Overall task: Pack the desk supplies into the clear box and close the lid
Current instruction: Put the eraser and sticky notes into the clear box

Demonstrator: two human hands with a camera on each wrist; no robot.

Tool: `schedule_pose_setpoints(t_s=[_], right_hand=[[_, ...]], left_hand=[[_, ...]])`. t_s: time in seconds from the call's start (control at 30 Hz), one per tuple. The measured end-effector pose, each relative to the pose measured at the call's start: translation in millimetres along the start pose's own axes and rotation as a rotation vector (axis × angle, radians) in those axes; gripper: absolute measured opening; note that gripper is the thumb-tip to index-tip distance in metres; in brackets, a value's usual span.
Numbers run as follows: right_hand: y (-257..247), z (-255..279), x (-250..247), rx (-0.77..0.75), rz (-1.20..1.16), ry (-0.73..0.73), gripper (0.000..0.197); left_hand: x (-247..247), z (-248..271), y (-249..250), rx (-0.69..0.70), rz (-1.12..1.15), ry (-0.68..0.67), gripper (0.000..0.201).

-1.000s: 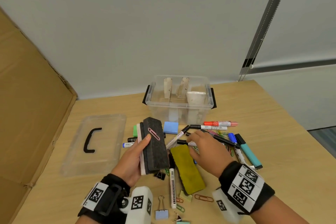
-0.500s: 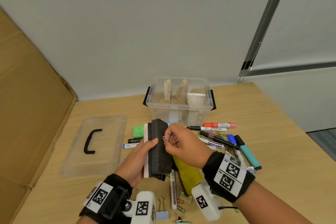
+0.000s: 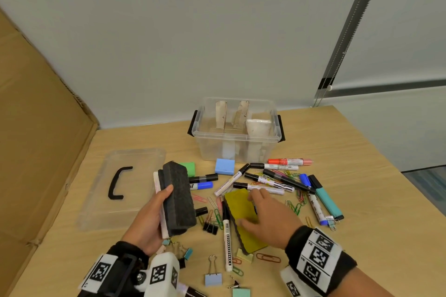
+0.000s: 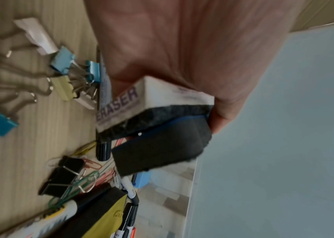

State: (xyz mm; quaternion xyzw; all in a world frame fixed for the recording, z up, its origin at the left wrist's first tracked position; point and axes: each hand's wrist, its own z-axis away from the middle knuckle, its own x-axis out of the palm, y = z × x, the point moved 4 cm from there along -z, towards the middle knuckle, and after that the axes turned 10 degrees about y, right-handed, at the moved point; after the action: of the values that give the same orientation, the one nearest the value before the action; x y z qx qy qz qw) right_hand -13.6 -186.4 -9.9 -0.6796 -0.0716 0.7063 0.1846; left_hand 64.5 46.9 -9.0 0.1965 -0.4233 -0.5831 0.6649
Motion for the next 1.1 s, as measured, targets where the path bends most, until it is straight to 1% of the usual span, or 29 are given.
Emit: schedule_pose_setpoints(t_s=[0.07, 0.13, 0.27, 0.33, 0.4, 0.47, 0.5, 0.53, 0.63, 0.73, 0.93, 1.03, 1.1], right_hand=[[-2.4, 5.0, 11.5, 0.018, 0.044, -0.09, 0.081], [-3.3, 6.5, 16.2, 0.025, 0.061, -0.127, 0.086], [2.0, 3.4, 5.5, 0.05, -0.009, -0.19, 0.077], [8.4, 1.2, -6.8, 0.07, -0.064, -0.199, 0.064], [14.8, -1.5, -21.3, 0.09, -0.127, -0.166, 0.045], [19.2, -4.7, -35.5, 0.11, -0.261, -0.111, 0.025], [20.8, -6.4, -41.4, 0.116, -0.33, -0.09, 0.018], [23.4, -7.8, -46.1, 0.123, -0.389, -0.073, 0.014], [32.9, -11.1, -59.8, 0.172, -0.535, 0.01, 0.015], [43.1, -12.1, -71.4, 0.208, -0.627, 0.109, 0.018], [48.8, -18.8, -92.5, 0.12, -0.662, 0.182, 0.018], [46.9, -29.2, -101.5, 0.11, -0.698, 0.229, 0.024], [37.8, -36.0, -107.5, 0.054, -0.703, 0.22, 0.026]], left_hand=[[-2.9, -0.6, -0.2, -0.01, 0.012, 0.005, 0.06], [-4.8, 0.0, 0.1, -0.01, 0.016, 0.005, 0.06], [-5.1, 2.7, 0.7, -0.002, 0.015, -0.008, 0.057], [-4.6, 3.8, 1.3, 0.003, 0.014, -0.011, 0.055], [-4.7, 3.5, 1.5, 0.004, 0.007, -0.006, 0.056], [-4.6, 2.8, 1.7, 0.005, -0.008, -0.004, 0.058], [-3.6, 2.1, 1.7, 0.006, -0.015, -0.007, 0.058], [-2.2, 1.9, 1.4, 0.012, -0.022, -0.008, 0.058], [4.6, 2.5, 2.1, 0.06, -0.07, 0.0, 0.054], [11.8, 3.7, 2.1, 0.087, -0.127, 0.016, 0.049], [25.8, 2.3, 1.7, 0.094, -0.161, 0.043, 0.032], [36.3, 4.8, 4.8, 0.115, -0.182, 0.06, 0.024], [45.3, 8.6, 6.5, 0.131, -0.177, 0.069, 0.024]])
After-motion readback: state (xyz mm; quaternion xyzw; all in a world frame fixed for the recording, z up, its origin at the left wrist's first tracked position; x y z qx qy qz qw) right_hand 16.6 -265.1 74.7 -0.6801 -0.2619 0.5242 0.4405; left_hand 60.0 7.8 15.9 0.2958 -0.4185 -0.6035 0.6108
